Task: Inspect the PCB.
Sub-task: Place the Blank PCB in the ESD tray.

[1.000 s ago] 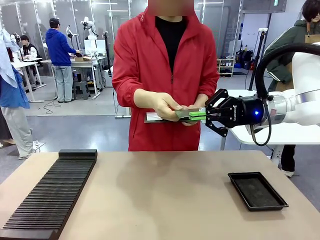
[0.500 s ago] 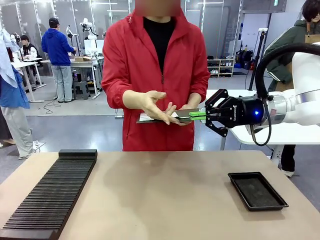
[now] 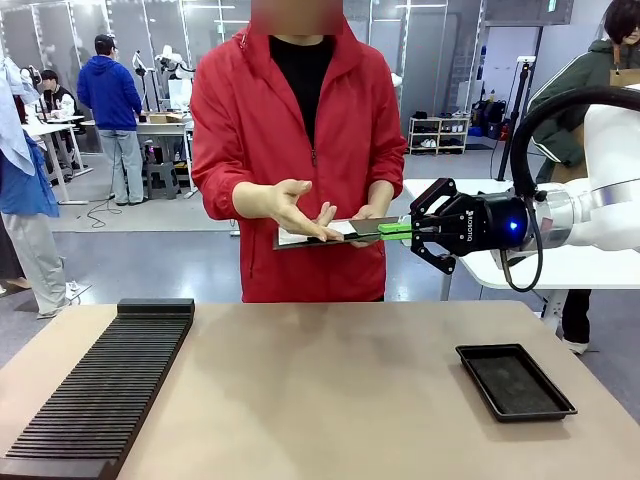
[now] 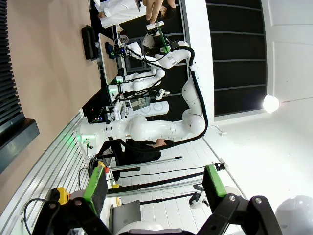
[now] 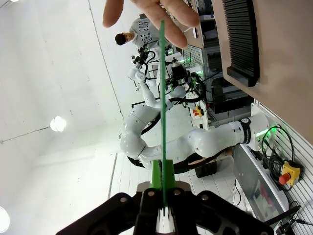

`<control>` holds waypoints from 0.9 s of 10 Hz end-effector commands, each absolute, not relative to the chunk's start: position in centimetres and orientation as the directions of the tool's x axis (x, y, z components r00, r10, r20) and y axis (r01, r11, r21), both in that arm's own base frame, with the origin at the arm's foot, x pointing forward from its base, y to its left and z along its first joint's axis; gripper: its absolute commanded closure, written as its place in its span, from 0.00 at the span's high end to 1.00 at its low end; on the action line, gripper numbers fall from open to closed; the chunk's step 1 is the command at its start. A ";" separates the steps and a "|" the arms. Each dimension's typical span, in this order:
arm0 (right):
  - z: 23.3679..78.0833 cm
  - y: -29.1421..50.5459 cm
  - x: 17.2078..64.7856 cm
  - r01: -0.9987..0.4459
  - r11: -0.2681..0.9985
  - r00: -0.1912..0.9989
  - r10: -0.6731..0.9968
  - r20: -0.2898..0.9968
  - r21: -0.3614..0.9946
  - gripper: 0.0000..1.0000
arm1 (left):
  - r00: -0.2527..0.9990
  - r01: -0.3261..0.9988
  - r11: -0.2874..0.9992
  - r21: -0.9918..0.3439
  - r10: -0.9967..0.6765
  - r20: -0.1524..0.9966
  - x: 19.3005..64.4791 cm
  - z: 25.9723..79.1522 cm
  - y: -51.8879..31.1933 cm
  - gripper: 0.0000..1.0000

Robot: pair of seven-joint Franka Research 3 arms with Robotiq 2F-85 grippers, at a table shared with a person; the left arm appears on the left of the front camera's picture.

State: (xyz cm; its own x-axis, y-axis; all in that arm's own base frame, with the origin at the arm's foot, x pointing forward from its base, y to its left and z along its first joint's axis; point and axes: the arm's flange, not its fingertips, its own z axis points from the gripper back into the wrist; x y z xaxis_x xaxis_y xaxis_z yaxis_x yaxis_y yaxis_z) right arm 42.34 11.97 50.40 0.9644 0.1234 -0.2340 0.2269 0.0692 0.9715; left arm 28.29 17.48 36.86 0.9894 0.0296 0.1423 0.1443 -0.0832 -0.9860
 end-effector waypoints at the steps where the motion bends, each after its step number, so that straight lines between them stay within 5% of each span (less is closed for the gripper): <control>1: 50.4 12.0 42.3 0.227 0.069 0.964 0.123 -0.234 0.971 0.03 | 0.989 0.147 -0.082 -0.986 0.032 0.145 28.2 36.9 17.6 1.00; 5: 49.1 5.3 40.0 -0.086 0.327 0.988 0.151 0.038 0.941 0.03 | 0.989 0.147 -0.082 -0.986 0.032 0.145 28.2 36.9 17.6 1.00; 9: 45.8 -3.0 39.4 -0.125 0.462 0.991 0.108 0.084 0.878 0.03 | 0.989 0.147 -0.082 -0.986 0.032 0.145 28.2 36.9 17.6 1.00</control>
State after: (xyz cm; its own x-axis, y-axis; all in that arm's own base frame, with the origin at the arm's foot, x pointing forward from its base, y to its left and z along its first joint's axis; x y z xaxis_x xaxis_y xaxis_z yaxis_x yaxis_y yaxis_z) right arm 39.22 -2.75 46.70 0.9912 0.1164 0.0634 -0.1083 0.4363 0.8932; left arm 28.29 17.49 36.85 0.9894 0.0299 0.1421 0.1441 -0.0833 -0.9860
